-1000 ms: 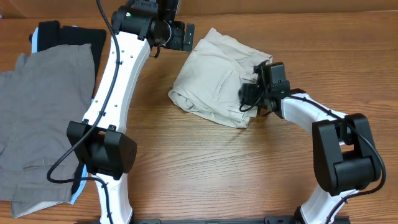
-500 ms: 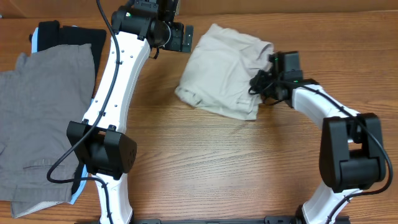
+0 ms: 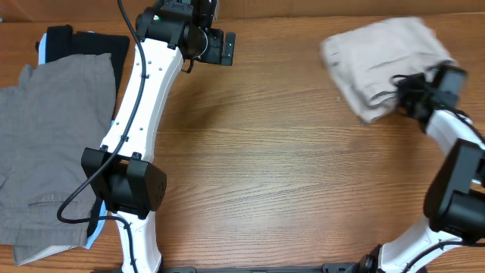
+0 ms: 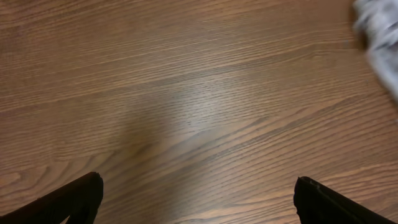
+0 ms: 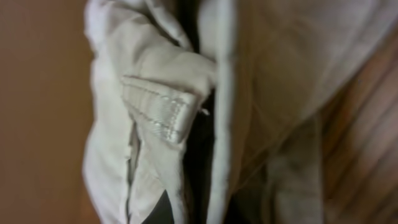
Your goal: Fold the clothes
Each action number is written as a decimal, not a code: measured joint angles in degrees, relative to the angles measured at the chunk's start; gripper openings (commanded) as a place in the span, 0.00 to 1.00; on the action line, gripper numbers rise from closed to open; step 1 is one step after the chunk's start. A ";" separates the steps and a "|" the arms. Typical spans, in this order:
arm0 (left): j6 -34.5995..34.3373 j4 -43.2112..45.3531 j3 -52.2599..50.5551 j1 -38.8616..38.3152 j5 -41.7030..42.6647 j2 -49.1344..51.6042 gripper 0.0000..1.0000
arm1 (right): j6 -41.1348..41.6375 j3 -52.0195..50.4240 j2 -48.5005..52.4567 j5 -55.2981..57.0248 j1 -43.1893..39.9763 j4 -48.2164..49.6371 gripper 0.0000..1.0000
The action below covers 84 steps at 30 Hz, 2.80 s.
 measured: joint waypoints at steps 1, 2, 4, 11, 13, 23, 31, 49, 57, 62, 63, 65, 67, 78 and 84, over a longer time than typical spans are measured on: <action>0.00 0.00 0.00 0.00 0.00 0.00 1.00 | 0.83 0.02 0.00 0.37 -0.96 1.49 0.04; 0.00 0.00 0.00 0.00 -0.02 0.00 1.00 | 1.62 0.02 0.00 0.79 -1.68 3.17 0.04; 0.00 0.00 0.00 0.00 -0.02 0.00 1.00 | 2.58 0.04 0.09 1.51 -2.14 6.36 0.04; 0.00 0.02 0.00 0.00 -0.17 0.00 1.00 | 4.04 0.11 2.21 3.56 -0.28 13.20 0.04; 0.00 0.02 0.00 0.00 -0.17 0.00 1.00 | 4.15 0.11 3.10 4.17 0.17 14.21 0.04; -0.02 0.02 0.00 0.00 -0.17 0.00 1.00 | 0.90 0.11 8.83 4.85 0.00 18.34 0.04; 0.00 1.31 0.00 0.00 -0.17 0.00 1.00 | -3.74 1.49 12.63 3.17 -2.58 19.02 0.04; -0.02 2.71 0.00 0.00 -0.17 0.00 1.00 | -7.39 7.72 12.85 2.27 -4.04 18.84 0.16; 0.00 3.04 0.00 0.00 -0.17 0.00 1.00 | -9.16 8.00 13.49 1.53 -4.70 14.80 1.00; -0.02 3.48 0.00 0.00 -0.17 0.00 1.00 | -10.32 8.26 11.93 -2.54 -6.93 8.81 1.00; -0.02 3.52 0.00 0.00 -0.17 0.00 1.00 | -11.06 8.24 10.67 -3.58 -7.74 6.99 1.00; 0.00 3.50 0.00 0.00 -0.17 0.00 1.00 | -13.25 8.26 6.14 -5.33 -9.62 2.67 1.00; -0.02 3.52 0.00 0.00 -0.17 0.00 1.00 | -15.30 8.26 1.75 -5.90 -10.80 -0.59 1.00; -0.02 3.52 0.00 0.00 -0.20 0.00 1.00 | -34.60 8.92 -36.26 -14.49 -12.41 -26.58 1.00; -0.02 3.52 0.00 0.00 -0.20 0.00 1.00 | -37.66 9.11 -56.26 -22.05 -12.22 -34.10 1.00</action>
